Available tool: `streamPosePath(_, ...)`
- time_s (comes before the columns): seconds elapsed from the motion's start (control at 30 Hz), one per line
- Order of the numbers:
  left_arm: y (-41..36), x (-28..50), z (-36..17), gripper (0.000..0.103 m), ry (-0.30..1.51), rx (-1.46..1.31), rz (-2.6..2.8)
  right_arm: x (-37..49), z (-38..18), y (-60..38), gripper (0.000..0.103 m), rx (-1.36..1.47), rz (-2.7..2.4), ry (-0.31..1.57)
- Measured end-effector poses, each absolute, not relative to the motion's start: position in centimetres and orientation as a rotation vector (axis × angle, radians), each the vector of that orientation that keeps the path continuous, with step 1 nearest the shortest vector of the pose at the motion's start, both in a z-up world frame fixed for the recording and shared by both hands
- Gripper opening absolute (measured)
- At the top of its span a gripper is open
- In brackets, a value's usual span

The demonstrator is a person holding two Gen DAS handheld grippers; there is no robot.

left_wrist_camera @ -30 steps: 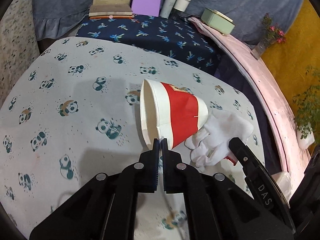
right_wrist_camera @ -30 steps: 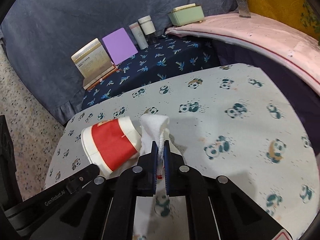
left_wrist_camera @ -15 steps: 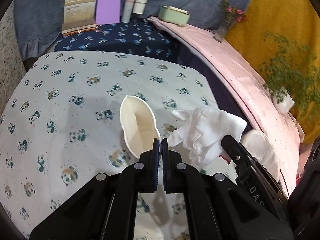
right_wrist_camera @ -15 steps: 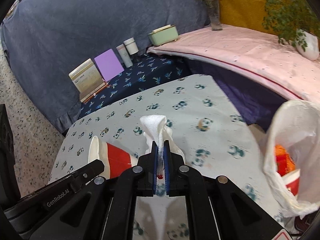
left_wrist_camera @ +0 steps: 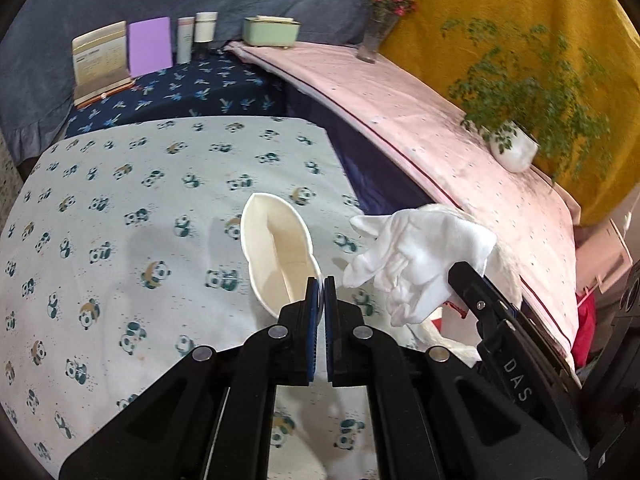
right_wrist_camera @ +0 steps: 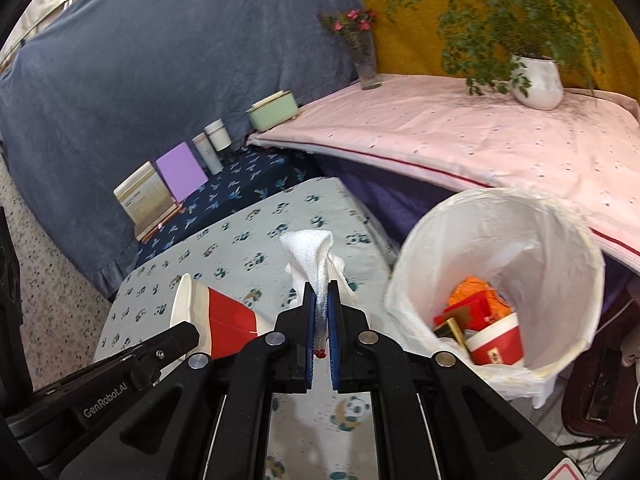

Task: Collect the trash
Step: 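Carry the red cup and white tissue over the white bin with both grippers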

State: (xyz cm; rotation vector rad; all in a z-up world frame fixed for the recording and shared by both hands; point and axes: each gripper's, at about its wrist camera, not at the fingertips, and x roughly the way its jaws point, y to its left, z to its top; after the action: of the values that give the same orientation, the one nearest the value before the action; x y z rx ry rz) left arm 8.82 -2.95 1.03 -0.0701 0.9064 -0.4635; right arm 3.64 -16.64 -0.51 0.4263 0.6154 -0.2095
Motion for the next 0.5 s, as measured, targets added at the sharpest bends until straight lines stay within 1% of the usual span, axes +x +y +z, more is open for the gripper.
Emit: streamPosePath(0.5,-11.5,5.6,2.1,0.003,0.873,0.053,-0.602,-1.6,0.3,-23.5,0.006,0.487,-0.350,0.532)
